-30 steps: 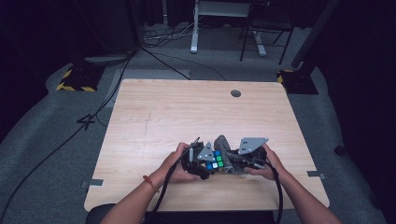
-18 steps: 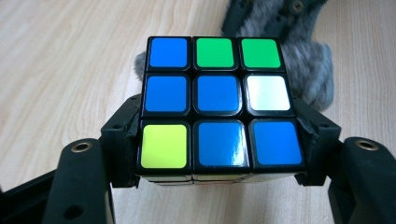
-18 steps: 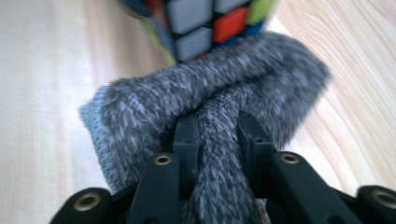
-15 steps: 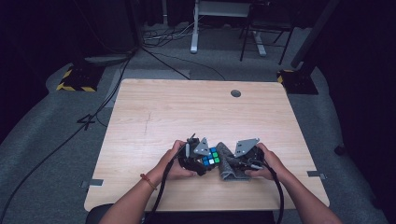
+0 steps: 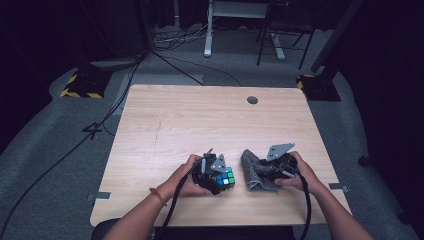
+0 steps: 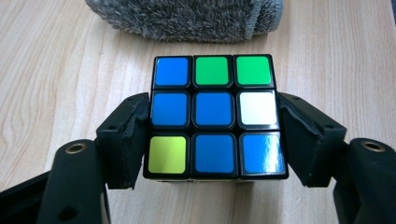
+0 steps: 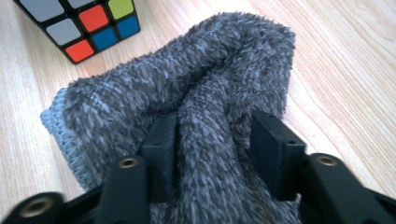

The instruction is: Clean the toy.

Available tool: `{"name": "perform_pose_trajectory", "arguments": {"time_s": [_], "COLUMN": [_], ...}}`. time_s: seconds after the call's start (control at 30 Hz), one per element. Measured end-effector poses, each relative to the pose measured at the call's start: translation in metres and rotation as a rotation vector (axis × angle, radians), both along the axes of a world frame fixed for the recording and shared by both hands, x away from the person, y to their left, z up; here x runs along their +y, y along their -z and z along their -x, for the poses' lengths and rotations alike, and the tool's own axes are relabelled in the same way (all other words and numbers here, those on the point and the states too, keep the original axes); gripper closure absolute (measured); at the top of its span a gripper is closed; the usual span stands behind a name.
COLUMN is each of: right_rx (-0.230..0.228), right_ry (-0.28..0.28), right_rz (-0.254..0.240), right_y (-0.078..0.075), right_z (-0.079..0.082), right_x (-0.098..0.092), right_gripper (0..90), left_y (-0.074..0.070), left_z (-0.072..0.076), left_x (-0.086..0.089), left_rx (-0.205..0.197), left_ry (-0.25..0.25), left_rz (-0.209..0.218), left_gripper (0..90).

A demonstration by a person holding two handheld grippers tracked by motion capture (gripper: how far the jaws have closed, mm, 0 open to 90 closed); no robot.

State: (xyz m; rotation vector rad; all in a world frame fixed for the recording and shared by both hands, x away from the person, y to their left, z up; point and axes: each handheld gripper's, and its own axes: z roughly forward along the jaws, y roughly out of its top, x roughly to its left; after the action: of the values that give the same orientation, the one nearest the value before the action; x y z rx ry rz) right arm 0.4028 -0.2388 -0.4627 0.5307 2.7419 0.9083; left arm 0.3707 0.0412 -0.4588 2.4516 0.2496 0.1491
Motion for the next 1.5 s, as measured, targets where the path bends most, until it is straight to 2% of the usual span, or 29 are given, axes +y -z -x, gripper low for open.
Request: {"name": "perform_pose_trajectory", "arguments": {"time_s": [0.27,0.37,0.43,0.67,0.77,0.87,0.9,1.03,1.13,1.27,1.4,1.5], "right_rx": [-0.041,-0.063,-0.071,-0.118,-0.144,-0.161,-0.162,-0.127,-0.125,-0.116,-0.110,-0.125], "right_ry": [-0.007,0.002,0.014,0.034,0.018,-0.029,-0.041,-0.127,-0.158,-0.188,-0.185,-0.169], "right_rz": [-0.025,-0.018,-0.036,-0.107,-0.133,-0.142,-0.142,-0.149,-0.141,-0.113,-0.093,-0.069], "right_y": [-0.006,-0.008,-0.010,-0.020,-0.026,-0.028,-0.028,-0.023,-0.018,-0.008,-0.002,0.002], "right_z": [0.008,0.009,0.009,0.016,0.025,0.035,0.037,0.051,0.059,0.063,0.061,0.059], "right_x": [0.001,0.000,-0.002,-0.005,0.000,0.011,0.014,0.032,0.046,0.061,0.063,0.061], "right_gripper": [42.8,39.4,37.8,33.1,31.2,29.9,29.6,28.6,28.6,28.6,27.4,27.6], "left_y": [0.000,0.000,0.001,0.003,0.003,0.003,0.003,0.004,0.004,0.004,0.005,0.006], "left_z": [0.006,0.011,0.014,0.021,0.025,0.030,0.031,0.040,0.041,0.043,0.045,0.046], "left_x": [0.003,0.007,0.011,0.022,0.024,0.024,0.024,0.023,0.025,0.025,0.024,0.025], "left_rx": [-0.010,-0.009,-0.016,0.003,0.002,-0.003,0.002,-0.052,-0.020,0.003,0.015,0.030], "left_ry": [0.002,0.005,0.000,-0.010,0.000,0.017,0.024,0.004,0.021,0.039,0.043,0.055], "left_rz": [-0.020,-0.036,-0.041,-0.037,-0.053,-0.072,-0.077,-0.101,-0.070,-0.058,-0.058,-0.058], "left_gripper": [25.8,25.2,24.0,24.1,26.3,29.7,30.5,35.5,38.8,38.3,37.2,36.8]}}
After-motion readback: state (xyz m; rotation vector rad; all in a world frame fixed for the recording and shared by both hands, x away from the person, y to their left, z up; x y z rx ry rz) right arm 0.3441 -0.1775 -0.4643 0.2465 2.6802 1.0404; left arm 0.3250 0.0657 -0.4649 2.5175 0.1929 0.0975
